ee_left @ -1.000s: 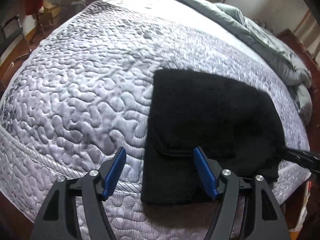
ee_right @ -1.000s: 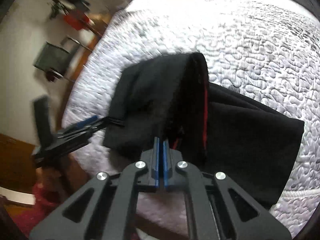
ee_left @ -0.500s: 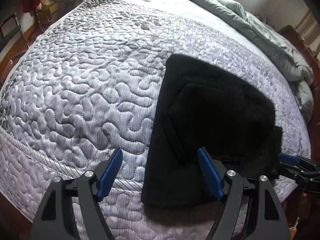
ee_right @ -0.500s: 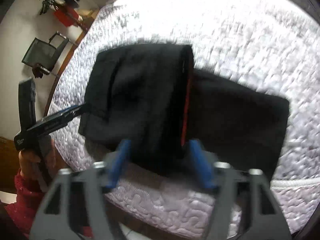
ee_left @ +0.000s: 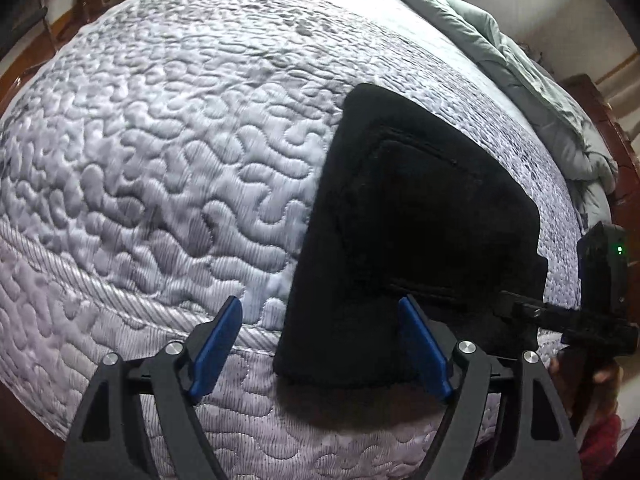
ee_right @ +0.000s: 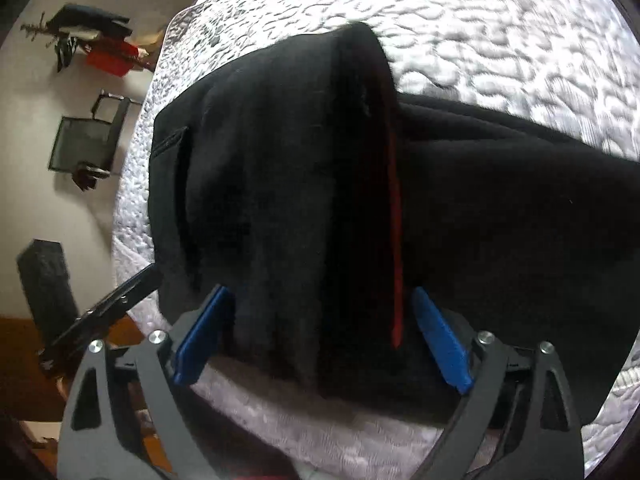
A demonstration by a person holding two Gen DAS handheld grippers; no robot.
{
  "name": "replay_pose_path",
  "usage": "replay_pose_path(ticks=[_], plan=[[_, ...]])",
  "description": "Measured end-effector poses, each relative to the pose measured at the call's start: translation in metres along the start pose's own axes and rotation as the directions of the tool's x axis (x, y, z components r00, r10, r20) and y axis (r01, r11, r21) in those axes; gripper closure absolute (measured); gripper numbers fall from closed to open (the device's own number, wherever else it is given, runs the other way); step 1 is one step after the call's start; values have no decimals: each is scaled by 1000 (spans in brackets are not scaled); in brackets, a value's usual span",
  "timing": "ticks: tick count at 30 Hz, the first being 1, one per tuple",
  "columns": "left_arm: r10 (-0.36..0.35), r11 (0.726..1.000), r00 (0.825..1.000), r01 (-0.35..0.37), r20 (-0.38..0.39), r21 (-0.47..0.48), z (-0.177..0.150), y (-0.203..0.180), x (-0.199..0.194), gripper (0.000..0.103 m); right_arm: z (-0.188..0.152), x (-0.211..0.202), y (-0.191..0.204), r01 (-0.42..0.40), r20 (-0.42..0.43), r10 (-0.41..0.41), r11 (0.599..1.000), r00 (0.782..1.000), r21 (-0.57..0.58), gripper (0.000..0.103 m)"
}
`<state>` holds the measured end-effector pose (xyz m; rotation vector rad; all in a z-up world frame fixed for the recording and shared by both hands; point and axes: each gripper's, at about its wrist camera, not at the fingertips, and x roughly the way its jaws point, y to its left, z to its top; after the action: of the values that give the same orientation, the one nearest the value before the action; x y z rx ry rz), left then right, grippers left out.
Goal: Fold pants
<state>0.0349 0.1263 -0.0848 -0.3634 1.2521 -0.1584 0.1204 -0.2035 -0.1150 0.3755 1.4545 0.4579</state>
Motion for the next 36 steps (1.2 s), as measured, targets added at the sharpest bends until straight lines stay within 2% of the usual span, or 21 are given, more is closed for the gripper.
replay_pose_path(ticks=[1,3,5,8,10,13,18,25,28,30,31,32,36], plan=[[-1,1000,1000,1,2,-10,0,2,0,21,1,1,6,24,3,-24,999,1000,-31,13],[-5,1000,1000,6,4,-25,-1,3,-1,20,1,-2,12,49,26,-47,997,999,-60,39],[-5,1000,1000,6,6,-30,-1,4,-2,20,2,-10,8,7,53,-5,999,999,-39,72],[-7,999,1000,7,13,-35,-1,3,-5,20,1,-23,2,-79,71,81,996,994,-32,83],[-10,999,1000,11,20,-41,-1,3,-9,19,-5,-40,5,-132,106,138,989,985,-62,84],[-16,999,999,17,30,-38,-1,-1,-15,19,-14,-67,8,-154,157,165,985,974,-80,85],[-24,1000,999,25,36,-17,1,-13,-19,18,-32,-119,0,-122,268,141,989,953,-85,86],[-47,997,999,46,14,60,-3,-51,-11,18,-56,-162,-57,-83,338,77,997,938,2,87],[-41,994,999,41,3,97,-5,-69,-4,17,-63,-153,-81,-79,315,60,996,947,49,87],[-26,990,1000,26,0,138,-8,-82,2,17,-67,-138,-92,-41,289,16,996,957,78,87],[-16,988,1000,16,-1,157,-10,-88,4,17,-68,-132,-101,-20,282,-9,995,959,99,93],[-5,985,1000,5,-2,175,-11,-93,8,17,-70,-128,-108,-6,273,-26,993,962,116,94],[86,962,996,-76,-27,264,-20,-108,34,17,-73,-101,-132,-17,244,-27,984,969,177,91]])
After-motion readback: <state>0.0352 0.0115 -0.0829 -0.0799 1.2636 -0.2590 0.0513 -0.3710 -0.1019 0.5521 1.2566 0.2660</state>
